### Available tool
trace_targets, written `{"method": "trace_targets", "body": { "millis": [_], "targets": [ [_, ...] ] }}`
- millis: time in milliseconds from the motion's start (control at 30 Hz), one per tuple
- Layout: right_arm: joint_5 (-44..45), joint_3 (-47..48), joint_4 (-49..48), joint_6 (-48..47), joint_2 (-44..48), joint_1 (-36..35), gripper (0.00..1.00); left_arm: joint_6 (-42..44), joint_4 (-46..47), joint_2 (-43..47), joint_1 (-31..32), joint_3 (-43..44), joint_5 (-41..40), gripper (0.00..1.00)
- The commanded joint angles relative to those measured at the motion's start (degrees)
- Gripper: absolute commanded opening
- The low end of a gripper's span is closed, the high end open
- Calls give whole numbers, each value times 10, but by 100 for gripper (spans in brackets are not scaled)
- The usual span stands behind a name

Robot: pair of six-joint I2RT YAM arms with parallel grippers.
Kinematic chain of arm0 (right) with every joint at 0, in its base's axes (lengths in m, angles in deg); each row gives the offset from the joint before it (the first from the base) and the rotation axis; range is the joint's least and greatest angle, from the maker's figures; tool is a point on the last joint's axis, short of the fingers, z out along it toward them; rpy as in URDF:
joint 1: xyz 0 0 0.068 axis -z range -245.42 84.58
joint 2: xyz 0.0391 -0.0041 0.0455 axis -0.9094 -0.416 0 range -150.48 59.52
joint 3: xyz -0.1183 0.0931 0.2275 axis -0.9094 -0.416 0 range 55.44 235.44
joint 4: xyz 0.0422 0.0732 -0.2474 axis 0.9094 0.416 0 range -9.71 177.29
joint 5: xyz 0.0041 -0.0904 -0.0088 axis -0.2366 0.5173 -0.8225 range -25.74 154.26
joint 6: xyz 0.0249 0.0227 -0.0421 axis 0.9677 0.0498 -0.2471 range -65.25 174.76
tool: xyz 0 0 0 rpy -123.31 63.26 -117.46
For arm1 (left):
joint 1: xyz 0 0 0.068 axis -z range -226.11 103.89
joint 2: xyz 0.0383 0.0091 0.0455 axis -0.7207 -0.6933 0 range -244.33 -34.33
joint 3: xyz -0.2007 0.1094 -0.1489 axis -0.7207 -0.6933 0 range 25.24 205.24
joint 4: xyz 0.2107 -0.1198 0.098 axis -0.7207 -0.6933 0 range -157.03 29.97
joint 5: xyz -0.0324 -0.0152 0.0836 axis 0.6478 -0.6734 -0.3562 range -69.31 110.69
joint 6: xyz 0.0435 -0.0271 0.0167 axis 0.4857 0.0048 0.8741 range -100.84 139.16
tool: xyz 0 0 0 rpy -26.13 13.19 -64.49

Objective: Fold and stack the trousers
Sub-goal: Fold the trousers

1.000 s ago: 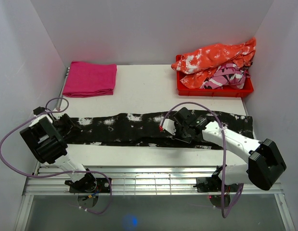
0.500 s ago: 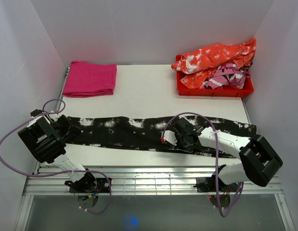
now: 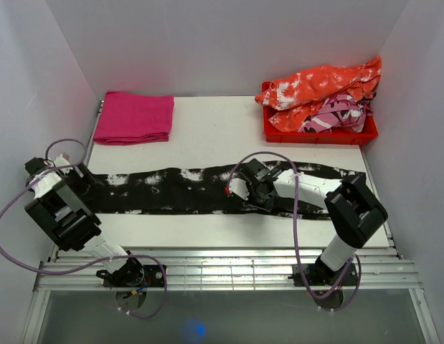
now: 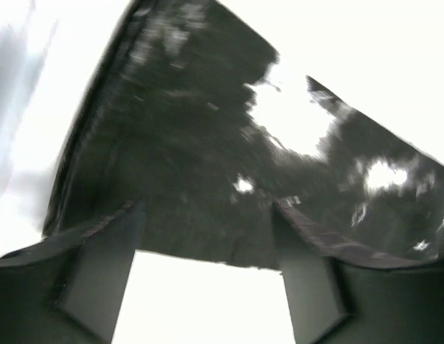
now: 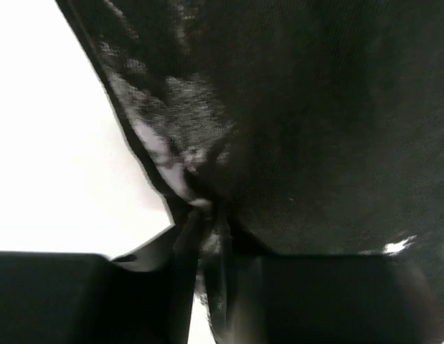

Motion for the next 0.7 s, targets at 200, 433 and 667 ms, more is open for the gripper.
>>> {"method": "trace_targets", "body": {
  "millis": [200,433,667],
  "targets": [
    [-98,60,-15,36,66,-2,65,101,-11,156,146,57,105,93],
    [-35,-43,65,-50,238,94,57,96,12,191,314,-46,133,93],
    [8,-141,53,-137,281,187,49,68,68,160,436,-100,48,90]
  ]
}}
